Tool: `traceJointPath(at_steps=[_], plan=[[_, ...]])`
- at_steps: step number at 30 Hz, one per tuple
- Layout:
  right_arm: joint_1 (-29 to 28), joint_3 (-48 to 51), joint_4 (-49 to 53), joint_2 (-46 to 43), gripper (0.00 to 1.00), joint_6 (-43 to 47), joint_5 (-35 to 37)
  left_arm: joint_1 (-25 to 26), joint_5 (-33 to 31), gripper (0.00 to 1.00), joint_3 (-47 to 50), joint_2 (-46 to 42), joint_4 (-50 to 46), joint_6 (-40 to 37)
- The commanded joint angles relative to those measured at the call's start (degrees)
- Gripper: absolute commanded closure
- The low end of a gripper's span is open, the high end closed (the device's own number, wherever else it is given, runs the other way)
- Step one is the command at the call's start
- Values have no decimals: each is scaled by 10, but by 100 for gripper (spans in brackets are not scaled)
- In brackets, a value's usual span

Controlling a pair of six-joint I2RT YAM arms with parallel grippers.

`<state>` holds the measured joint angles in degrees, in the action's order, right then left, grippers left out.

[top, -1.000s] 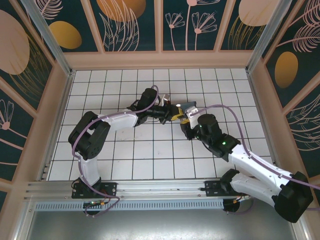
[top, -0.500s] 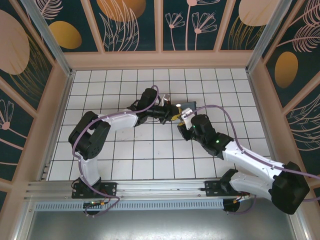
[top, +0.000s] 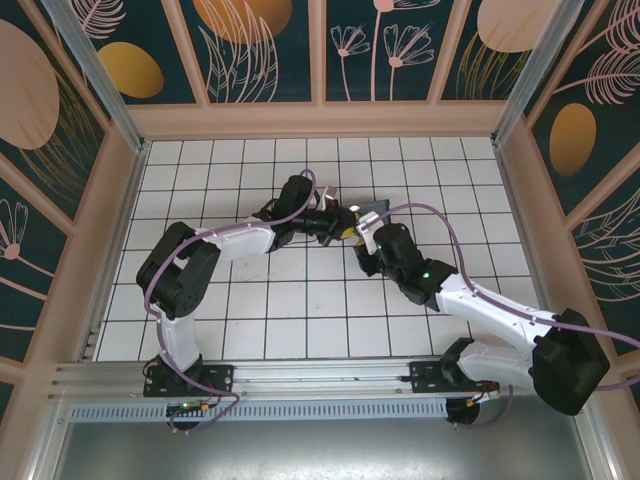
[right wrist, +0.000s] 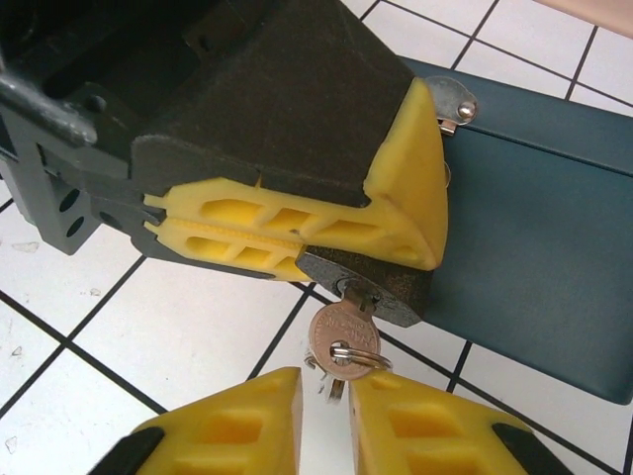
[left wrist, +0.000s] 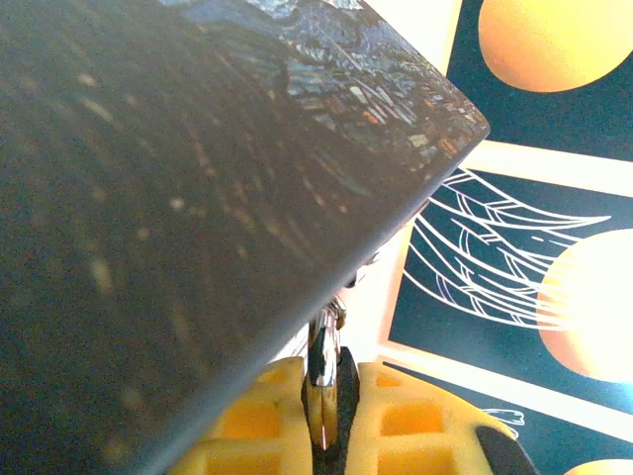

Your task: Unlock the padlock with the key

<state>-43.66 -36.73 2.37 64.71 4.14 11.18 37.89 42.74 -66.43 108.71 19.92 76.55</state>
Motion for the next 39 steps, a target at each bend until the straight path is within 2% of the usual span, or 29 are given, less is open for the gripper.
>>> traceJointPath(at_steps=[1, 4, 7, 8, 10, 14, 17, 21, 28, 32, 39], plan=[[18, -41, -17, -4, 76, -16, 2, 5, 17, 100, -8, 2, 6, -15], [60, -55, 34, -33, 65, -39, -112, 4, 16, 100, -12, 3, 4, -18], [119, -33, 58, -74, 58, -82, -250, 3, 15, 100, -19, 9, -8, -20], [134, -25, 59, -85, 58, -95, -273, 3, 15, 100, -21, 11, -14, -18], [155, -17, 66, -90, 64, -109, -309, 3, 22, 100, -24, 16, -22, -15], [158, -58, 110, -46, 72, -98, -340, 2, 33, 100, -51, 16, -93, -47], [157, -63, 100, -36, 73, -111, -372, -1, 35, 100, -80, 15, -152, -60], [157, -80, 118, -30, 74, -95, -340, -1, 39, 100, -75, 16, -161, -46], [151, -113, 138, 6, 75, -73, -346, -1, 45, 100, -57, 27, -120, 1], [138, -129, 165, 16, 68, -52, -304, -2, 47, 100, -64, 31, -117, 6], [110, -129, 174, 24, 70, -41, -250, -2, 48, 100, -75, 36, -110, 16]])
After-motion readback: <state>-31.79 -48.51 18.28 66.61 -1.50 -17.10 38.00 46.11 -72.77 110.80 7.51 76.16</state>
